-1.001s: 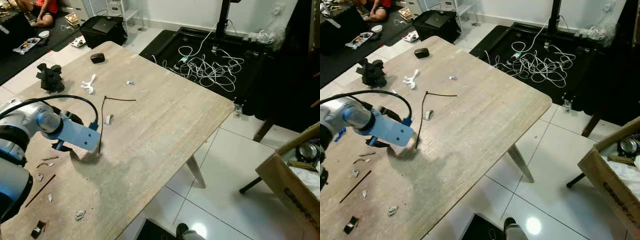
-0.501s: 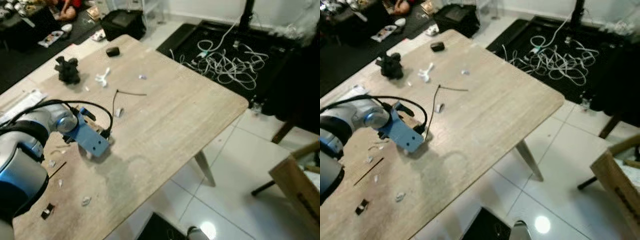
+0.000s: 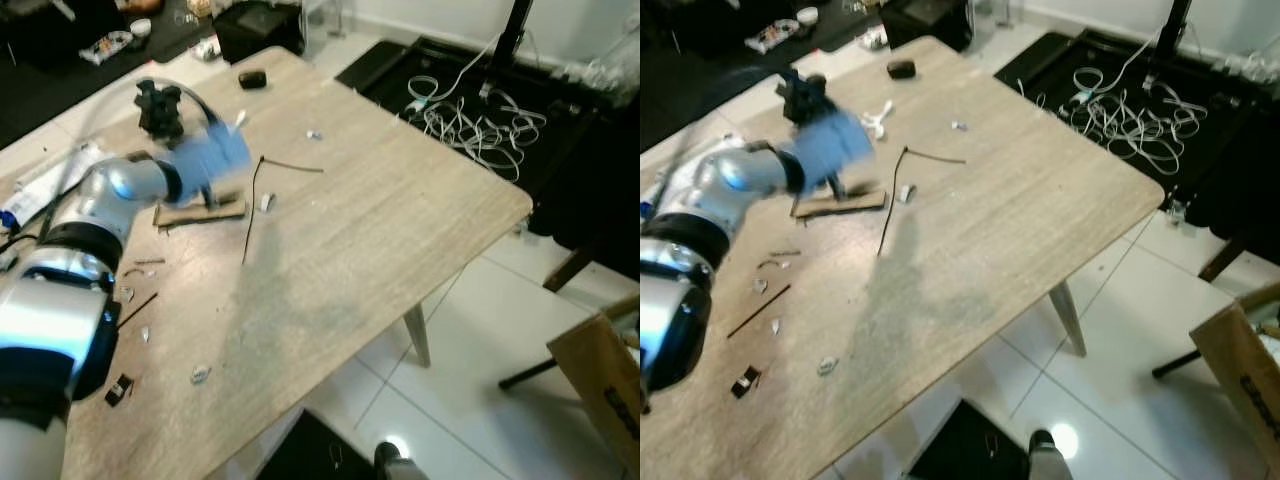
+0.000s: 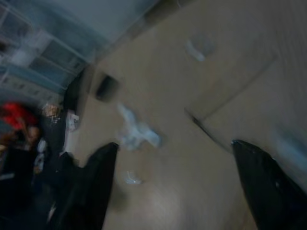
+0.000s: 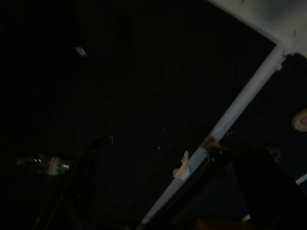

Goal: Picking trash to rubbish bin

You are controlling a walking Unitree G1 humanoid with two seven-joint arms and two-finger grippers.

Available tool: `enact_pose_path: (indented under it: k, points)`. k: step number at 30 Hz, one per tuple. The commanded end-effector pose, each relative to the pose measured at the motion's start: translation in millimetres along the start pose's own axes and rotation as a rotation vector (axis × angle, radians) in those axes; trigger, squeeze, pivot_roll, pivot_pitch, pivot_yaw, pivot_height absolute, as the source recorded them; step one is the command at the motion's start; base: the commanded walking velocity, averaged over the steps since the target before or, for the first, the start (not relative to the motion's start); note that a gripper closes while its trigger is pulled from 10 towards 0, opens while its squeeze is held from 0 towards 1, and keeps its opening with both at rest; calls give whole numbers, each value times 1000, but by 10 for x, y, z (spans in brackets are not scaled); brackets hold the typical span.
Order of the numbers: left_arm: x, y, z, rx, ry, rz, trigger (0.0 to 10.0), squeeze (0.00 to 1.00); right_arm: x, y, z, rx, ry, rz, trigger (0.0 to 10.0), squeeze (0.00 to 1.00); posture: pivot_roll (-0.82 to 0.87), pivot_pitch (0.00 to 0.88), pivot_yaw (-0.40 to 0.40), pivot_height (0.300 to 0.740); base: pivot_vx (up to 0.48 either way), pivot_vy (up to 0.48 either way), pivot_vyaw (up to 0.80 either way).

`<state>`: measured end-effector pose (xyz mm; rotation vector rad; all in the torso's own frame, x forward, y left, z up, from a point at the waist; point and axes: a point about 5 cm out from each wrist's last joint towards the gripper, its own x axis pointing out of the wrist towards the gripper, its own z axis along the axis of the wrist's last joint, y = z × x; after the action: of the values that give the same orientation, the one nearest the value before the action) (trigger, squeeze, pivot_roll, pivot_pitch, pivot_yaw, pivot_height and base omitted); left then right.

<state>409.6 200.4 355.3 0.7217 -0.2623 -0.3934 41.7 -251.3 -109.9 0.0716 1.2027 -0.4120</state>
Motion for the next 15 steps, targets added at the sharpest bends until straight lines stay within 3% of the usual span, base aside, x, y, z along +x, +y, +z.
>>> enact_pose_path:
  k: [1, 3, 5, 10, 15]
  points:
    - [-85, 110, -111, -159, -16, 126, 10000, 0, -8, 40, -86, 11, 45, 5, 10000, 0, -315, 287, 173, 740, 0, 0, 0]
    - [-144, 166, -193, -197, -11, 221, 10000, 0, 22, 60, 49, 18, 17, 9, 10000, 0, -320, 268, 170, 740, 0, 0, 0]
    - [-160, 166, -230, -205, -3, 238, 10000, 0, 30, 65, 92, 18, 9, 10, 10000, 0, -323, 263, 169, 740, 0, 0, 0]
    - [-186, 53, -384, -248, 31, 167, 10000, 0, 44, 76, 165, 15, -1, 11, 10000, 0, -321, 241, 160, 740, 0, 0, 0]
    - [-230, -253, -516, -415, -8, -227, 10000, 0, 48, 75, 180, 4, 5, 12, 10000, 0, -313, 232, 159, 740, 0, 0, 0]
